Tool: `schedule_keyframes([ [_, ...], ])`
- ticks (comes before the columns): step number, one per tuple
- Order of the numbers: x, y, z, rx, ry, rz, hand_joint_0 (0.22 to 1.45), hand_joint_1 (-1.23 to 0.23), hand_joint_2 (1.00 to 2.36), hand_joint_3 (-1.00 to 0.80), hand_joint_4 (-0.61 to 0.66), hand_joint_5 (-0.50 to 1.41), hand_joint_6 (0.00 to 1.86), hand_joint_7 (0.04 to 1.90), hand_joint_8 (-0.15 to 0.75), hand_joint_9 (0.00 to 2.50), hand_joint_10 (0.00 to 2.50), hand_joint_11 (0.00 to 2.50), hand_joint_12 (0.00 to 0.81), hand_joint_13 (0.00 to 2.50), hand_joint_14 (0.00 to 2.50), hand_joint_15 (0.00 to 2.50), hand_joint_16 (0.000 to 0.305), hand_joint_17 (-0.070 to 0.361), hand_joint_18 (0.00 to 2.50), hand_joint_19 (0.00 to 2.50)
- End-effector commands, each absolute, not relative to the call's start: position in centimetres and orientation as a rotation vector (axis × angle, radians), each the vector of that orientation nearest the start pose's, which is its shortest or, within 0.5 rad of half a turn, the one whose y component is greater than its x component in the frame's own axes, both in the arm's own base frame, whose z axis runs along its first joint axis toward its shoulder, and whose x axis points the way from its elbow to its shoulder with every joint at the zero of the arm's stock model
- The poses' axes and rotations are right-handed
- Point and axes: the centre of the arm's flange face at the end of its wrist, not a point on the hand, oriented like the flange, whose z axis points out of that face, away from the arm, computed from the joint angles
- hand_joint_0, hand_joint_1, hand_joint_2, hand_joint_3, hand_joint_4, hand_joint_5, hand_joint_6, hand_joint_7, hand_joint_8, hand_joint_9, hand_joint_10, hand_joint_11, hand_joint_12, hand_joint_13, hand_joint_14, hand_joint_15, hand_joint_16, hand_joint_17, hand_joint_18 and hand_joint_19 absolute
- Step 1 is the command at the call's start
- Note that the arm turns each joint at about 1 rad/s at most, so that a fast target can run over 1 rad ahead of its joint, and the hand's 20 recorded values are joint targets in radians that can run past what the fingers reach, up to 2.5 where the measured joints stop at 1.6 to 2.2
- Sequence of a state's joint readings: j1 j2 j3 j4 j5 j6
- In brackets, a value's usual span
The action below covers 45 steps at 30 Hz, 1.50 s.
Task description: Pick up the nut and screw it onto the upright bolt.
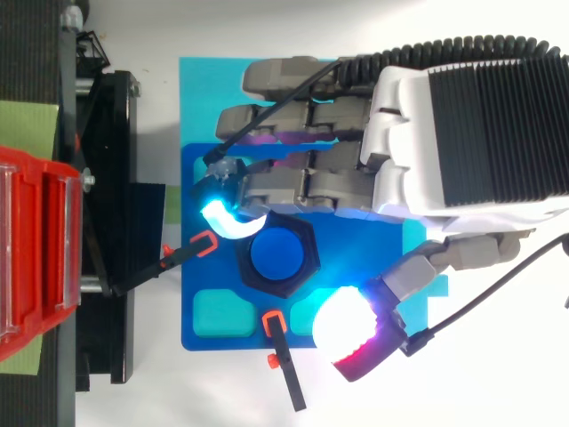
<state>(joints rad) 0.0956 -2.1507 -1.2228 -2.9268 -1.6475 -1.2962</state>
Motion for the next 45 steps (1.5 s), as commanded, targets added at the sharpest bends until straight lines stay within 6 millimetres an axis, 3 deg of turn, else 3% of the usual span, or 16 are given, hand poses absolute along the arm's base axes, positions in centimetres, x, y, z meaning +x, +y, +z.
schedule_keyframes([
  [1, 72.1, -5.9, 32.7, 0.084, 1.596, 0.348, 0.45, -0.39, 1.0, -0.5, 0.23, -0.08, 0.5, 0.86, 0.273, 0.77, 0.0, 0.0, 0.38, 0.41, 0.0, 0.0, 0.052, 0.118, 0.23, 0.04],
  [18, 71.9, -6.7, 32.7, 0.095, 1.6, 0.338, 0.49, -0.47, 1.0, -0.5, 0.22, 0.03, 0.51, 1.09, 0.251, 1.23, 0.0, 0.07, 0.324, 0.67, 0.0, 0.0, 0.041, 0.091, 0.44, 0.08],
  [25, 72.0, -6.7, 32.6, 0.095, 1.6, 0.338, 0.5, -0.49, 1.0, -0.5, 0.15, 0.08, 0.51, 1.23, 0.193, 1.63, 0.01, 0.13, 0.262, 0.92, 0.0, 0.0, 0.032, 0.073, 0.7, 0.13],
  [31, 71.9, -7.0, 32.6, 0.097, 1.602, 0.335, 0.5, -0.5, 1.0, -0.5, 0.13, 0.1, 0.51, 1.28, 0.198, 1.83, 0.01, 0.16, 0.221, 1.11, 0.0, 0.0, 0.029, 0.065, 0.87, 0.18],
  [37, 71.8, -7.3, 33.2, 0.099, 1.615, 0.335, 0.5, -0.49, 1.0, -0.5, 0.13, 0.11, 0.5, 1.34, 0.215, 1.93, 0.01, 0.19, 0.199, 1.27, 0.0, 0.04, 0.028, 0.062, 1.01, 0.24],
  [45, 71.9, -7.8, 34.6, 0.107, 1.635, 0.326, 0.49, -0.48, 1.0, -0.5, 0.15, 0.1, 0.5, 1.33, 0.233, 1.9, 0.01, 0.16, 0.223, 1.26, 0.0, 0.03, 0.031, 0.069, 1.04, 0.25],
])
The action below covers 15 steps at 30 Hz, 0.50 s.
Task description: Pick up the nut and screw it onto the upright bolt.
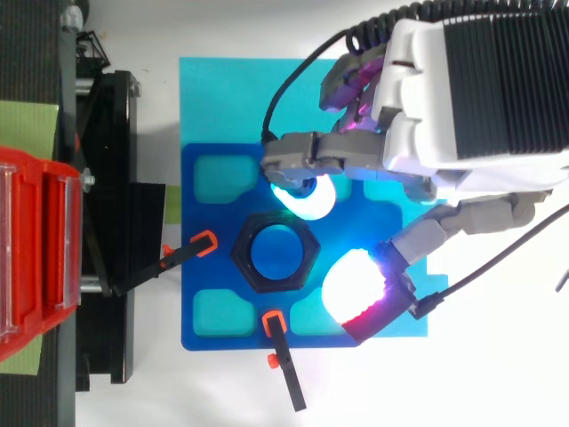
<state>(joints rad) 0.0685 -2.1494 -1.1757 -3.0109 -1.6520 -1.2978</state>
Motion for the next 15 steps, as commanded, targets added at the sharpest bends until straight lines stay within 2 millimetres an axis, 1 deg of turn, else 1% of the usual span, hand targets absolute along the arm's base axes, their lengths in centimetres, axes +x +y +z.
schedule_keyframes([
  [1, 71.9, -7.8, 34.7, 0.107, 1.638, 0.326, 0.49, -0.48, 1.0, -0.5, 0.16, 0.09, 0.5, 1.32, 0.245, 1.81, 0.0, 0.14, 0.241, 1.22, 0.0, 0.05, 0.033, 0.074, 1.0, 0.26],
  [2, 71.9, -7.9, 34.9, 0.107, 1.638, 0.324, 0.49, -0.47, 1.0, -0.5, 0.16, 0.09, 0.5, 1.32, 0.248, 1.79, 0.0, 0.13, 0.245, 1.22, 0.0, 0.04, 0.033, 0.075, 0.99, 0.25],
  [3, 71.9, -7.9, 35.0, 0.107, 1.638, 0.324, 0.48, -0.47, 1.0, -0.5, 0.19, 0.07, 0.51, 1.25, 0.252, 1.71, 0.0, 0.11, 0.264, 1.16, 0.0, 0.05, 0.037, 0.082, 0.94, 0.25],
  [4, 71.9, -7.9, 35.1, 0.107, 1.638, 0.324, 0.48, -0.46, 1.0, -0.5, 0.25, 0.03, 0.51, 1.1, 0.262, 1.58, 0.0, 0.11, 0.29, 1.09, 0.0, 0.06, 0.04, 0.089, 0.88, 0.26],
  [6, 72.0, -8.0, 35.8, 0.108, 1.637, 0.323, 0.48, -0.46, 1.0, -0.5, 0.29, -0.01, 0.51, 0.98, 0.273, 1.4, 0.0, 0.1, 0.323, 1.02, 0.0, 0.07, 0.043, 0.097, 0.84, 0.28],
  [7, 72.1, -8.1, 36.0, 0.11, 1.633, 0.323, 0.47, -0.46, 1.0, -0.5, 0.29, -0.04, 0.5, 0.9, 0.284, 1.3, 0.0, 0.08, 0.347, 0.93, 0.0, 0.07, 0.045, 0.102, 0.8, 0.27],
  [8, 72.1, -8.1, 36.2, 0.109, 1.632, 0.322, 0.47, -0.46, 1.0, -0.5, 0.29, -0.06, 0.5, 0.88, 0.286, 1.25, 0.0, 0.07, 0.353, 0.89, 0.0, 0.06, 0.047, 0.105, 0.79, 0.27],
  [10, 72.3, -8.1, 37.1, 0.107, 1.62, 0.322, 0.46, -0.47, 1.0, -0.5, 0.26, -0.11, 0.5, 0.8, 0.311, 1.06, 0.0, 0.04, 0.394, 0.7, 0.0, 0.01, 0.055, 0.124, 0.69, 0.26],
  [11, 72.4, -8.1, 37.4, 0.106, 1.617, 0.324, 0.46, -0.47, 1.0, -0.5, 0.26, -0.11, 0.5, 0.79, 0.306, 1.02, 0.0, 0.04, 0.399, 0.69, 0.0, 0.01, 0.055, 0.124, 0.69, 0.25],
  [13, 72.7, -8.2, 38.7, 0.099, 1.6, 0.32, 0.46, -0.47, 1.0, -0.5, 0.23, -0.15, 0.5, 0.73, 0.304, 0.9, 0.0, 0.0, 0.411, 0.57, 0.0, 0.0, 0.057, 0.128, 0.59, 0.23],
  [15, 72.8, -8.1, 39.0, 0.092, 1.592, 0.317, 0.45, -0.47, 1.0, -0.5, 0.22, -0.16, 0.5, 0.7, 0.295, 0.84, 0.0, 0.0, 0.41, 0.49, 0.0, 0.0, 0.058, 0.13, 0.51, 0.2],
])
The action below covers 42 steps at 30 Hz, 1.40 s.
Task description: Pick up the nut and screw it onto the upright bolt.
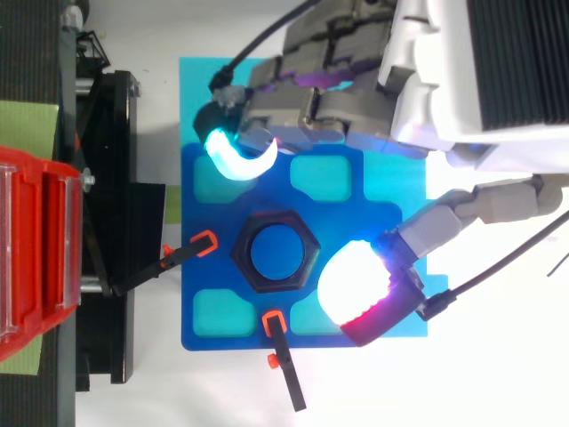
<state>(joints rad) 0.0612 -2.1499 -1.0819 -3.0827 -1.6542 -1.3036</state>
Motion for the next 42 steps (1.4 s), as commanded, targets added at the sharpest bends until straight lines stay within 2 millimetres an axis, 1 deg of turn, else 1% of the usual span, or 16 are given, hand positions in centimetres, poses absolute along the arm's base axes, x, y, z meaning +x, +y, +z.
schedule_keyframes([
  [1, 72.8, -8.0, 39.0, 0.085, 1.593, 0.316, 0.45, -0.47, 1.0, -0.5, 0.2, -0.17, 0.5, 0.69, 0.294, 0.78, 0.0, 0.0, 0.415, 0.46, 0.0, 0.0, 0.059, 0.132, 0.45, 0.17],
  [2, 72.8, -7.9, 39.1, 0.073, 1.59, 0.314, 0.45, -0.47, 1.0, -0.5, 0.2, -0.17, 0.5, 0.68, 0.293, 0.76, 0.0, 0.0, 0.415, 0.44, 0.0, 0.0, 0.059, 0.132, 0.44, 0.17],
  [4, 72.9, -7.6, 39.0, 0.062, 1.59, 0.312, 0.45, -0.46, 1.0, -0.5, 0.19, -0.18, 0.5, 0.66, 0.29, 0.68, 0.0, 0.0, 0.418, 0.34, 0.0, 0.0, 0.06, 0.134, 0.32, 0.09],
  [5, 72.9, -7.6, 39.0, 0.061, 1.589, 0.311, 0.45, -0.46, 1.0, -0.5, 0.19, -0.18, 0.5, 0.66, 0.291, 0.67, 0.0, 0.0, 0.418, 0.33, 0.0, 0.0, 0.06, 0.134, 0.31, 0.09],
  [6, 72.8, -7.1, 38.0, 0.057, 1.598, 0.313, 0.44, -0.45, 1.0, -0.5, 0.18, -0.18, 0.5, 0.65, 0.284, 0.63, 0.0, 0.0, 0.416, 0.27, 0.0, 0.0, 0.06, 0.134, 0.24, 0.05],
  [7, 72.8, -7.0, 37.7, 0.055, 1.599, 0.314, 0.44, -0.45, 1.0, -0.5, 0.17, -0.18, 0.5, 0.64, 0.282, 0.59, 0.0, 0.0, 0.418, 0.23, 0.0, 0.0, 0.06, 0.135, 0.16, 0.0],
  [8, 72.7, -6.9, 37.3, 0.055, 1.602, 0.315, 0.44, -0.45, 1.0, -0.5, 0.17, -0.19, 0.5, 0.64, 0.281, 0.58, 0.0, 0.0, 0.418, 0.21, 0.0, 0.0, 0.06, 0.135, 0.14, 0.0],
  [10, 72.7, -6.7, 36.7, 0.055, 1.597, 0.319, 0.43, -0.43, 1.0, -0.5, 0.16, -0.19, 0.5, 0.63, 0.277, 0.51, 0.0, 0.0, 0.421, 0.15, 0.0, 0.0, 0.061, 0.138, 0.0, 0.0],
  [15, 72.4, -6.6, 33.8, 0.066, 1.582, 0.334, 0.41, -0.36, 1.0, -0.5, 0.15, -0.21, 0.5, 0.63, 0.278, 0.41, 0.0, 0.0, 0.423, 0.0, 0.0, 0.0, 0.065, 0.146, 0.0, 0.0],
  [20, 72.3, -6.9, 33.7, 0.075, 1.588, 0.333, 0.4, -0.31, 1.0, -0.5, 0.16, -0.21, 0.5, 0.62, 0.276, 0.36, 0.0, 0.0, 0.427, 0.0, 0.0, 0.0, 0.067, 0.151, 0.0, 0.0],
  [25, 72.3, -6.8, 33.6, 0.074, 1.593, 0.334, 0.4, -0.27, 1.0, -0.5, 0.17, -0.21, 0.5, 0.62, 0.277, 0.34, 0.0, 0.0, 0.43, 0.0, 0.0, 0.0, 0.068, 0.153, 0.0, 0.0],
  [36, 71.9, -6.6, 33.4, 0.082, 1.626, 0.33, 0.41, -0.22, 1.0, -0.5, 0.19, -0.18, 0.5, 0.65, 0.284, 0.37, 0.0, 0.0, 0.431, 0.0, 0.0, 0.0, 0.066, 0.15, 0.0, 0.0],
  [42, 71.9, -6.2, 33.3, 0.096, 1.634, 0.338, 0.41, -0.2, 1.0, -0.5, 0.19, -0.17, 0.5, 0.66, 0.286, 0.39, 0.0, 0.0, 0.428, 0.0, 0.0, 0.0, 0.066, 0.148, 0.0, 0.0],
])
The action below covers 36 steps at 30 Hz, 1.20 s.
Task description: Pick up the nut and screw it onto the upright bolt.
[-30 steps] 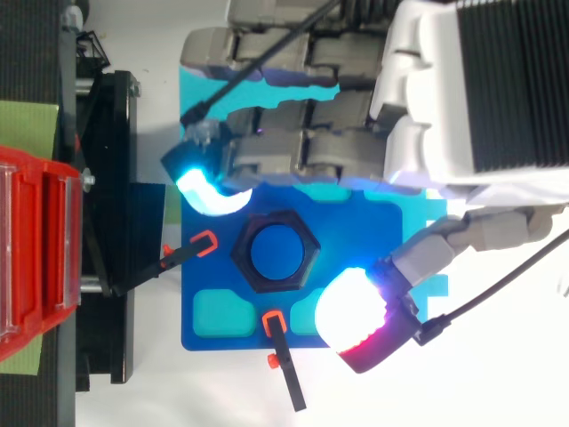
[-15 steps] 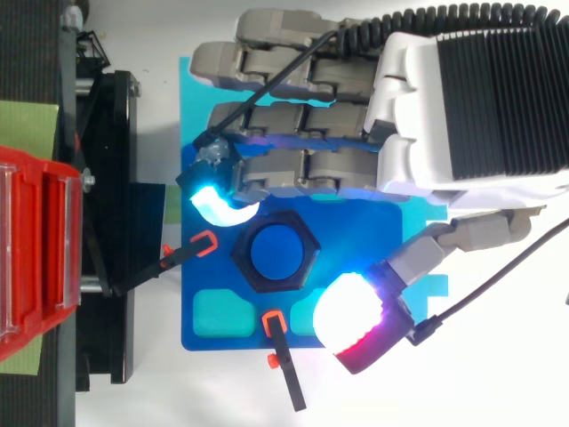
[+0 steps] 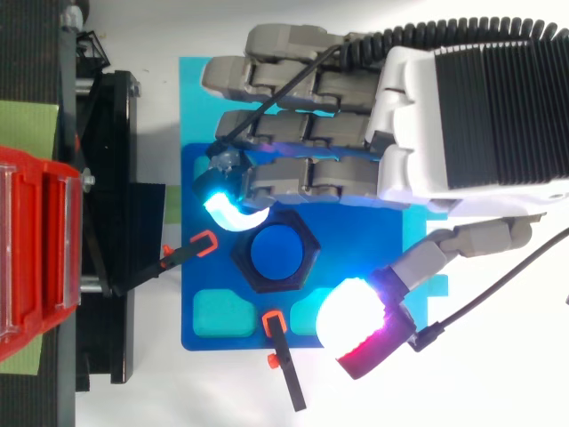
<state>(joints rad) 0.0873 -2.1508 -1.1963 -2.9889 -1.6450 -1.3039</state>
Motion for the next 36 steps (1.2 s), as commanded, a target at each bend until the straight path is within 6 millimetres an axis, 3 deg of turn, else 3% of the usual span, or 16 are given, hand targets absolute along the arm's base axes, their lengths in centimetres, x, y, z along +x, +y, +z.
schedule_keyframes([
  [1, 71.9, -5.9, 33.3, 0.1, 1.635, 0.346, 0.41, -0.19, 1.0, -0.5, 0.19, -0.17, 0.5, 0.66, 0.287, 0.39, 0.0, 0.0, 0.426, 0.0, 0.0, 0.0, 0.065, 0.147, 0.0, 0.0],
  [14, 71.8, -5.0, 33.1, 0.12, 1.651, 0.369, 0.42, -0.2, 1.0, -0.5, 0.2, -0.16, 0.5, 0.69, 0.292, 0.44, 0.0, 0.0, 0.425, 0.04, 0.0, 0.0, 0.064, 0.144, 0.0, 0.0],
  [22, 71.9, -5.0, 33.2, 0.12, 1.648, 0.369, 0.43, -0.23, 1.0, -0.5, 0.24, -0.11, 0.5, 0.8, 0.301, 0.6, 0.0, 0.0, 0.417, 0.18, 0.0, 0.0, 0.06, 0.135, 0.0, 0.0],
  [36, 71.8, -6.3, 33.3, 0.087, 1.64, 0.328, 0.44, -0.24, 1.0, -0.5, 0.22, -0.11, 0.5, 0.76, 0.289, 0.61, 0.0, 0.0, 0.409, 0.21, 0.0, 0.0, 0.058, 0.13, 0.03, 0.0],
])
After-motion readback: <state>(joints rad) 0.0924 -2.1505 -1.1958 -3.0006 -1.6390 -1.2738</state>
